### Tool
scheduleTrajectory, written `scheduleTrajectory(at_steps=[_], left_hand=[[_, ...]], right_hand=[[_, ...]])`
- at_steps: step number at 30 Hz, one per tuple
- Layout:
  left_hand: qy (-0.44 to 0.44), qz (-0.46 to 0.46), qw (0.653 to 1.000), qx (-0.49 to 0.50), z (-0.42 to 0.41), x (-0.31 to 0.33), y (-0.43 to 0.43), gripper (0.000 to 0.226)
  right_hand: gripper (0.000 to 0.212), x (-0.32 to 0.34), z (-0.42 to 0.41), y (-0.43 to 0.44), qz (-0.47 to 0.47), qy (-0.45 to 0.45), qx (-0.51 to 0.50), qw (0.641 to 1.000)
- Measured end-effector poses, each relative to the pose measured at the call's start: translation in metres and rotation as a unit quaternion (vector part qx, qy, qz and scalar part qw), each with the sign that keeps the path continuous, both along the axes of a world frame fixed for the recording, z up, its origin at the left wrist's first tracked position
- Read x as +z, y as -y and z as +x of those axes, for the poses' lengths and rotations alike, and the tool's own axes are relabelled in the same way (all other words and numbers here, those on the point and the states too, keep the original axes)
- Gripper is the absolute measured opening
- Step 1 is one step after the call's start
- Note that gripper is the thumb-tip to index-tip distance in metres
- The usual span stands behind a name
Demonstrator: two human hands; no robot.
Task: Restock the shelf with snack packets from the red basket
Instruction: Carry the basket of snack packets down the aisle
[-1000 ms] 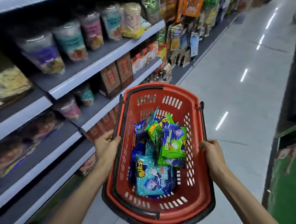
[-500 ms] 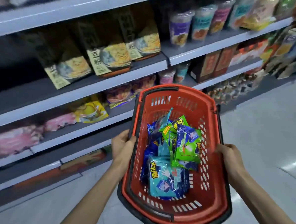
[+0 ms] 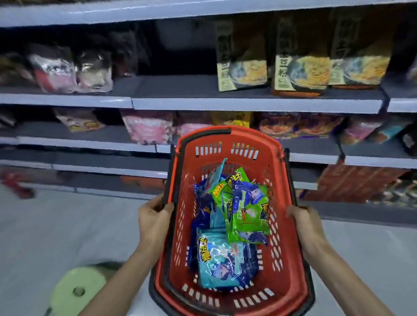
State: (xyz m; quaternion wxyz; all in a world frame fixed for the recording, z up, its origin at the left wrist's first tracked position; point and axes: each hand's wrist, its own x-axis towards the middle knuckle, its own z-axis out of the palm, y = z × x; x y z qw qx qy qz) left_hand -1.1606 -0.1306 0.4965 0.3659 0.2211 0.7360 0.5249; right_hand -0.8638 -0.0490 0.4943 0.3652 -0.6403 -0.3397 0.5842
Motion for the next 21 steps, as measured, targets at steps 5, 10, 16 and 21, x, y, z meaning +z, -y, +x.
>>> scheduleTrajectory(at_steps=[5,10,16,21], left_hand=[[-0.029,0.003,0.995,0.095,-0.081,0.004,0.043,0.016],[-0.049,0.003,0.985,0.165,-0.169,0.005,0.090,0.021],[-0.052,0.002,0.969,0.240,-0.286,0.009,0.143,0.021],[-0.045,0.009,0.953,0.299,-0.378,0.016,0.190,0.022]], right_hand=[[0.053,0.001,-0.097,-0.006,-0.001,0.009,0.081,0.997],[0.026,0.005,-0.205,-0.001,0.012,0.020,0.186,0.982],[0.040,0.001,-0.345,0.008,0.009,0.041,0.283,0.958],[0.029,0.006,-0.459,0.029,0.036,0.061,0.336,0.939]])
